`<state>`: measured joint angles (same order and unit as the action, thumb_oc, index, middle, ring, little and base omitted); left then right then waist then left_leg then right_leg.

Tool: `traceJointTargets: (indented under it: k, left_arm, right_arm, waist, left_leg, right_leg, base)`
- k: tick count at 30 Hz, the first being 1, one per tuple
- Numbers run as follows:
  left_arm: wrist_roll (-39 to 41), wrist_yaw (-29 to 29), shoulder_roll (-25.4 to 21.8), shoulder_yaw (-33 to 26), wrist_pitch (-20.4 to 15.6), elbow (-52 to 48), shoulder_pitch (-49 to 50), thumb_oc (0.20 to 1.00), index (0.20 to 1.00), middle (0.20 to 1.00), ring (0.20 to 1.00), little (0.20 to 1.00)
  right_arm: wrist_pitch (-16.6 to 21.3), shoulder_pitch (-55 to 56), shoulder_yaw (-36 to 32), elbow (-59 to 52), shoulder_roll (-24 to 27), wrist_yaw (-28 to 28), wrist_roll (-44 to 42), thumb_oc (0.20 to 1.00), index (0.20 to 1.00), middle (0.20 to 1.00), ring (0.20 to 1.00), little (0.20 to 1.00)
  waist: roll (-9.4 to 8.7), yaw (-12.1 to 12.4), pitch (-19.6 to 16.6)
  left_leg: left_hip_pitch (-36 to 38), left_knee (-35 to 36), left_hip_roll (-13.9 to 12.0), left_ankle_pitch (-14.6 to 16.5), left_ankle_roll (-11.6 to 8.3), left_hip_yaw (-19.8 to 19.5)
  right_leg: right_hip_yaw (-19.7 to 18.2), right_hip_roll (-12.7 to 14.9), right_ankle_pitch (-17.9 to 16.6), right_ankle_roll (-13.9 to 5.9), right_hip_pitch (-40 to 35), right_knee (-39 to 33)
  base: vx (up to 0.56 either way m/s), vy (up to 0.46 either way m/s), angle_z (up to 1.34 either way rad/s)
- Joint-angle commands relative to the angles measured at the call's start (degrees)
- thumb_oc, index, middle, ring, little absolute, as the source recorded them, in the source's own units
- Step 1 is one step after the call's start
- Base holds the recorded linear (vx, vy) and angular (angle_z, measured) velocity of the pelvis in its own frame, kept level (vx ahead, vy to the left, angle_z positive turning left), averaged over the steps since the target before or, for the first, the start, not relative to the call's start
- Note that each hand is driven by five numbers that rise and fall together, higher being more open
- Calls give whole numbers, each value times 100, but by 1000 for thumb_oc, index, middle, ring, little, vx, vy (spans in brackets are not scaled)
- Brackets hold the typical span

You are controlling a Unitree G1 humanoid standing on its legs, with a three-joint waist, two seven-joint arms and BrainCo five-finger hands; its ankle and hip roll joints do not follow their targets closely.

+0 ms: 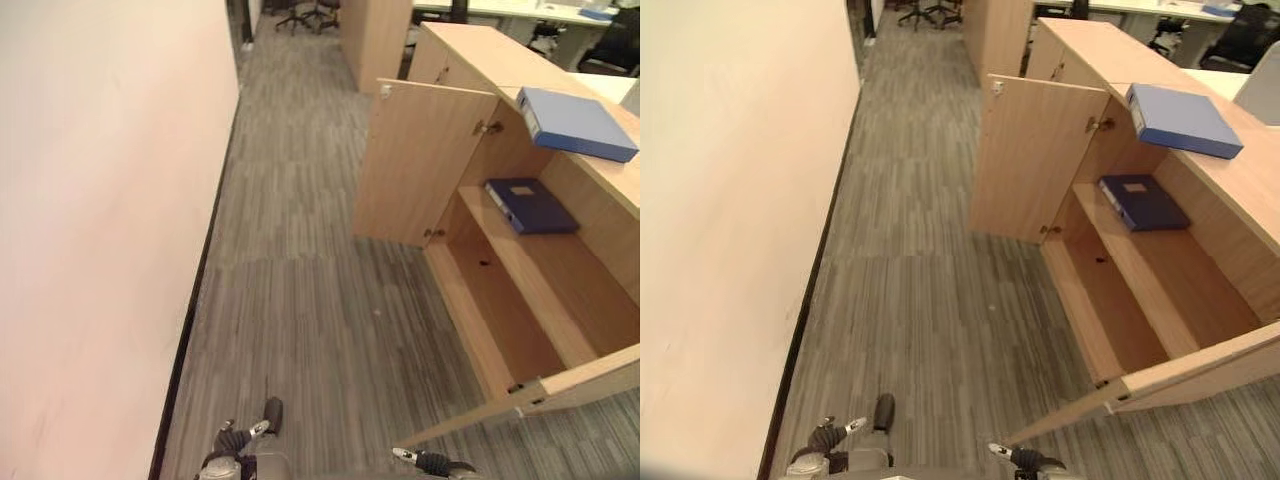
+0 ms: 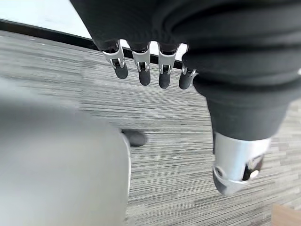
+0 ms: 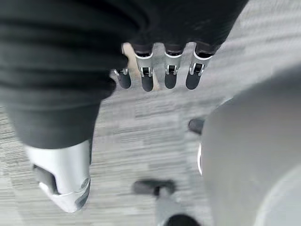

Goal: Put the empty folder in the office cabinet

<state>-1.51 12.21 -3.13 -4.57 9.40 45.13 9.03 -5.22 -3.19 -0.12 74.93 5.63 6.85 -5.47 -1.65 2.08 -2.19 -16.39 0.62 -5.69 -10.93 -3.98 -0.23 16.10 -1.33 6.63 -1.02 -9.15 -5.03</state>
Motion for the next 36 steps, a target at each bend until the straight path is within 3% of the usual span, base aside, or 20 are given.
traceJointTargets:
  k: [1,6,11,14,18,20,24,27,28,29,33,36]
  left_arm:
    - [-102,77,-20,151,-58,-233,150,1000,1000,1000,1000,1000]
    - [-105,36,-62,256,-101,-405,117,1000,1000,1000,1000,1000]
    - [-205,-88,-113,392,-95,-473,99,1000,1000,1000,1000,1000]
    - [-257,-157,-133,434,-100,-466,123,1000,1000,1000,1000,1000]
    - [-284,-187,-139,376,-55,-403,213,1000,1000,1000,1000,1000]
    - [-275,-210,-149,385,-45,-384,189,1000,1000,1000,1000,1000]
    - [-274,-243,-174,490,7,-348,81,1000,1000,1000,1000,1000]
    - [-262,-219,-189,510,34,-312,6,1000,1000,1000,1000,1000]
    - [-216,-152,-187,490,55,-239,-83,1000,1000,1000,1000,1000]
    - [-219,-129,-200,486,49,-203,-113,1000,1000,1000,1000,1000]
    - [-193,-84,-219,484,-4,-80,-262,1000,1000,1000,1000,1000]
    - [-145,18,-228,520,-97,176,-379,1000,1000,1000,1000,1000]
  right_arm:
    - [44,-143,-45,259,-222,105,68,1000,1000,1000,1000,1000]
    - [-76,-447,-25,301,-419,380,-33,1000,1000,1000,1000,1000]
    - [-259,-734,74,215,-572,828,23,1000,1000,1000,1000,1000]
    - [-327,-1038,124,90,-609,1064,73,1000,1000,1000,1000,1000]
    - [-357,-1235,173,19,-561,1093,109,1000,1000,1000,1000,1000]
    - [-354,-1286,126,-28,-480,1066,73,1000,1000,1000,1000,1000]
    - [-376,-1304,-63,-122,-295,1014,-10,1000,1000,1000,1000,1000]
    - [-376,-1266,-182,-142,-238,976,-69,1000,1000,1000,1000,1000]
    - [-396,-1198,-340,-114,-223,901,-175,1000,1000,1000,1000,1000]
    - [-404,-1182,-353,-94,-223,876,-189,1000,1000,1000,1000,1000]
    - [-408,-1144,-340,-99,-231,847,-164,1000,1000,1000,1000,1000]
    - [-400,-1020,-364,-128,-252,804,-172,1000,1000,1000,1000,1000]
  waist:
    - [-30,111,-193]
    - [-19,202,-243]
    - [24,317,-306]
    - [110,405,-367]
    - [141,457,-401]
    - [216,397,-373]
    - [329,195,-184]
    - [383,125,-87]
    - [446,75,2]
    - [448,68,16]
    - [410,45,20]
    - [270,-45,0]
  left_leg:
    - [259,233,17,96,-73,-37]
    - [614,263,479,337,267,-15]
    - [807,365,719,469,425,20]
    - [999,438,844,612,562,146]
    - [1151,438,826,768,575,341]
    - [1178,438,767,804,567,347]
    - [1388,438,689,887,611,379]
    - [1507,438,616,918,627,405]
    - [1595,438,527,944,650,452]
    - [1603,438,499,944,644,473]
    - [1584,438,456,989,628,445]
    - [1650,438,489,1155,544,277]
  right_leg:
    - [-109,215,186,-92,48,3]
    - [62,694,267,-589,-142,122]
    - [272,943,192,-835,-169,339]
    - [488,1181,17,-958,-15,958]
    - [881,1455,-351,-861,131,1001]
    - [923,1395,-353,-753,324,706]
    - [753,1428,-1033,-771,1234,3]
    - [428,1395,-1122,-781,1820,3]
    - [89,1352,-1179,-797,2488,3]
    - [37,1344,-1189,-795,2687,3]
    - [102,1375,-1265,-741,2940,3]
    - [179,1387,-1347,-687,2876,3]
  base:
    - [321,262,24]
    - [291,276,21]
    - [239,225,-9]
    - [191,200,5]
    - [125,102,-22]
    - [63,26,-28]
    - [54,-14,-5]
    - [46,-11,-7]
    - [50,-33,14]
    - [75,-69,19]
    - [75,-123,7]
    - [155,-212,54]
